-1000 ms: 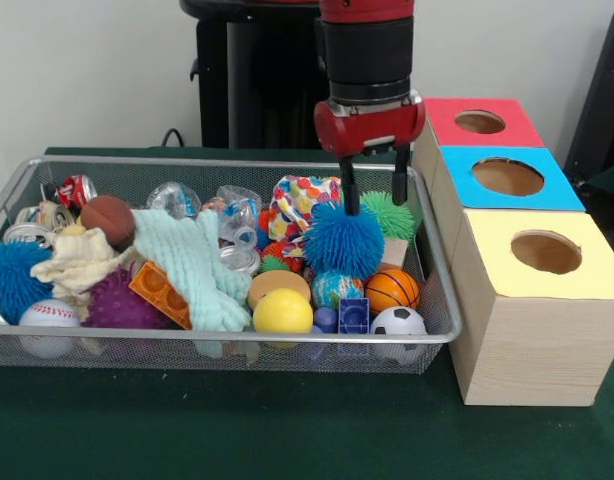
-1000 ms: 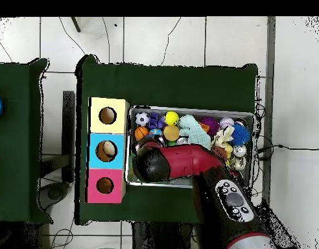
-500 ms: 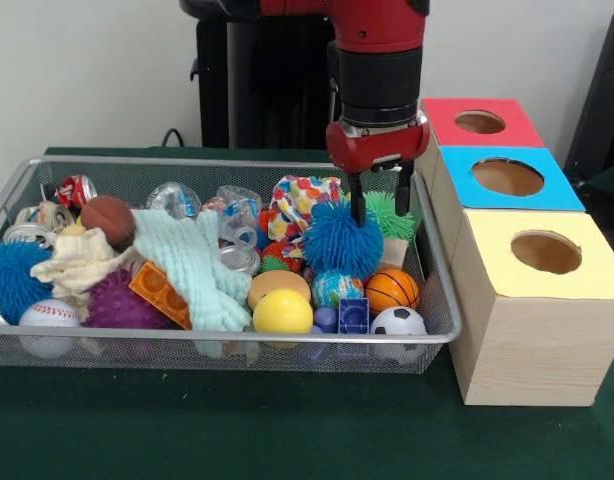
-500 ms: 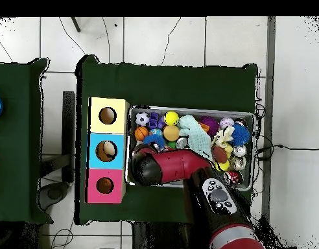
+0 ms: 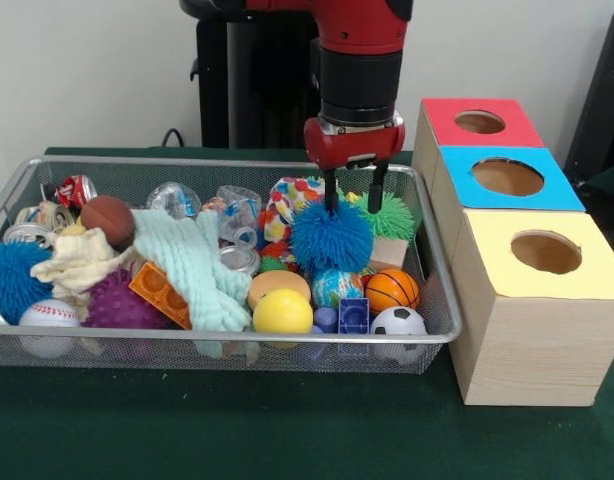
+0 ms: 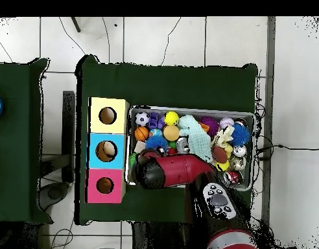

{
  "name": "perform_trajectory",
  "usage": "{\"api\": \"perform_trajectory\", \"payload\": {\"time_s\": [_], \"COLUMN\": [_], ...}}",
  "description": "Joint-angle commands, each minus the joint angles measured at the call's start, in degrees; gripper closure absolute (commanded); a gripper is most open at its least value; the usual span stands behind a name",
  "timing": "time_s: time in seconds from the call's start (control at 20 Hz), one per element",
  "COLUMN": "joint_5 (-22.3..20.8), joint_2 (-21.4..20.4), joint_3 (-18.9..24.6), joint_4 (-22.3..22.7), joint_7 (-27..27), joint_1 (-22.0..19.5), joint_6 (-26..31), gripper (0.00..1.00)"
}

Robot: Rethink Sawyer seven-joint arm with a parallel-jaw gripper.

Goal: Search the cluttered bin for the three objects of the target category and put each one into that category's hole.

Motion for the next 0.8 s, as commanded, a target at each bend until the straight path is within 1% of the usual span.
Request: {"api": "perform_trajectory", "payload": {"time_s": [0.05, 0.25, 0.4, 0.6, 0.75, 0.8], "joint_5": [-2.46, -3.02, -3.22, -2.39, -2.58, -2.50], "joint_2": [6.39, 9.87, 10.94, 12.21, 12.67, 12.67], "joint_3": [-3.11, -4.60, -4.28, -4.31, -3.95, -3.66], "joint_4": [-4.42, -6.47, -6.95, -7.66, -7.48, -7.18], "joint_7": [7.37, 8.10, 8.01, 8.26, 7.59, 7.35], "joint_1": [0.12, 2.17, 2.71, 2.70, 2.26, 1.92], "joint_6": [-3.09, -6.96, -11.44, -15.93, -18.72, -20.48], "gripper": [0.00, 0.00, 0.00, 0.00, 0.00, 1.00]}}
